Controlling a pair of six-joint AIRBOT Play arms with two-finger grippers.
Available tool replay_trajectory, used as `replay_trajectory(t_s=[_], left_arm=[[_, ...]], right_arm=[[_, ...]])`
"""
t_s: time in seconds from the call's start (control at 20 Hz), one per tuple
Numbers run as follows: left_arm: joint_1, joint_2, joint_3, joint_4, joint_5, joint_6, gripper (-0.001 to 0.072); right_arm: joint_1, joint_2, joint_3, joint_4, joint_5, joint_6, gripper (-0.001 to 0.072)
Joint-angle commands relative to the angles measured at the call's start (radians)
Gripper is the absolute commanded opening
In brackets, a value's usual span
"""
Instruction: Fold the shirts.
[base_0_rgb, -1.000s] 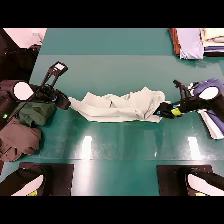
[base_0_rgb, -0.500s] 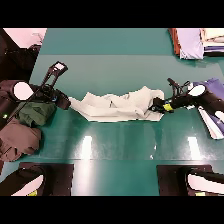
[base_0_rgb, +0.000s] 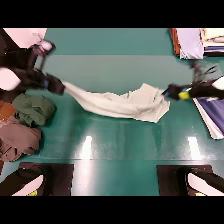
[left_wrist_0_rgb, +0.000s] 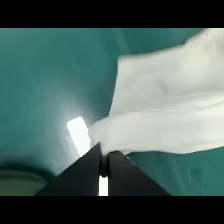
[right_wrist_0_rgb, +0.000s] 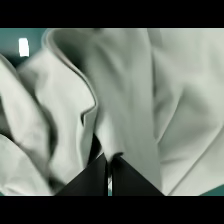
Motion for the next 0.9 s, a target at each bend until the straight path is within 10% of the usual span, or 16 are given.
replay_trajectory(t_s=[0.0,0.4,0.85], left_arm=[[0.0,0.002,0.284,0.047,-0.017,-0.04,0.0028],[0.0,0.004,0.906,0.046,0.011,-0.037,0.0028],[0.0,0.147,0.929,-0.16,0.249,-0.035,0.0028]], right_arm=[[-0.091,0.154,0.181,-0.003,-0.017,0.002,0.0015],[-0.249,0.295,0.64,-0.005,-0.082,-0.006,0.0016],[-0.464,0.322,0.971,-0.004,0.002,-0.026,0.0016]])
